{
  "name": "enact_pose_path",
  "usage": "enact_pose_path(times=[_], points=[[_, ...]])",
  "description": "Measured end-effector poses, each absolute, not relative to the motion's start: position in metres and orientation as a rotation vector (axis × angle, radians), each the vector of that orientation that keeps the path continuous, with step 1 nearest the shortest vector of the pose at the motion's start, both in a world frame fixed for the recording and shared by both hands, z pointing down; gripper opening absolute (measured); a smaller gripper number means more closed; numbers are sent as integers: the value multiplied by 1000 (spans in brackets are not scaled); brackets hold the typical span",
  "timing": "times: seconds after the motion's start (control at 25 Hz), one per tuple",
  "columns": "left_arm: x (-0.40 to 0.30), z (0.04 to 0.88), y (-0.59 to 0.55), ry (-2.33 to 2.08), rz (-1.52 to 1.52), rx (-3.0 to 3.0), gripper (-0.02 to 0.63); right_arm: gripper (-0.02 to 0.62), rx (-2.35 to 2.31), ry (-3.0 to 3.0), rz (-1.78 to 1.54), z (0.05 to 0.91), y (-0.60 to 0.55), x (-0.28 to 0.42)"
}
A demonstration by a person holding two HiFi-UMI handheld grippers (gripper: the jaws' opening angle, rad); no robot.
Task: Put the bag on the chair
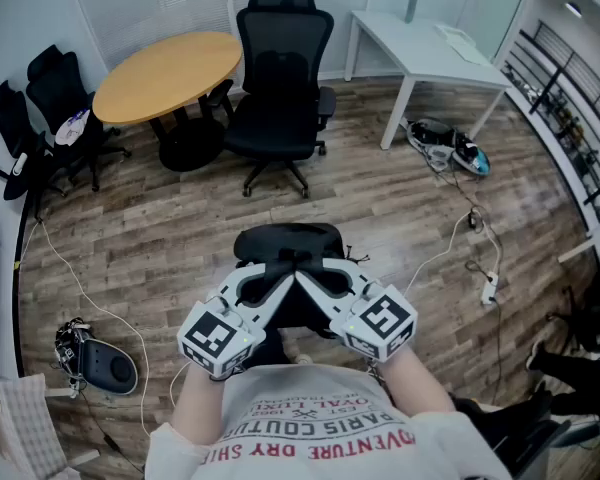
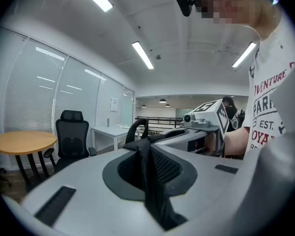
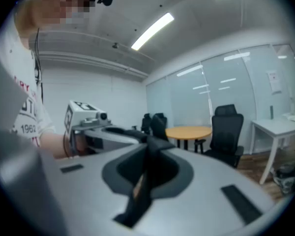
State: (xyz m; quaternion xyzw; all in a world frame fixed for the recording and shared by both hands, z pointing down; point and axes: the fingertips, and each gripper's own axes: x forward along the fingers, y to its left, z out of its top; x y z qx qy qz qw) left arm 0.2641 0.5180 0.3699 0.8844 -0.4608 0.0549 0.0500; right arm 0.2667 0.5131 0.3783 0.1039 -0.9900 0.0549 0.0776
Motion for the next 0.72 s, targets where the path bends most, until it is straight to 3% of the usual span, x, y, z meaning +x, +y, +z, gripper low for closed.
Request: enact_pose_path(times=[0.72], points=[[252,376,488,-1363,182,2696,55,44,328,-2947,229,387,484,255]])
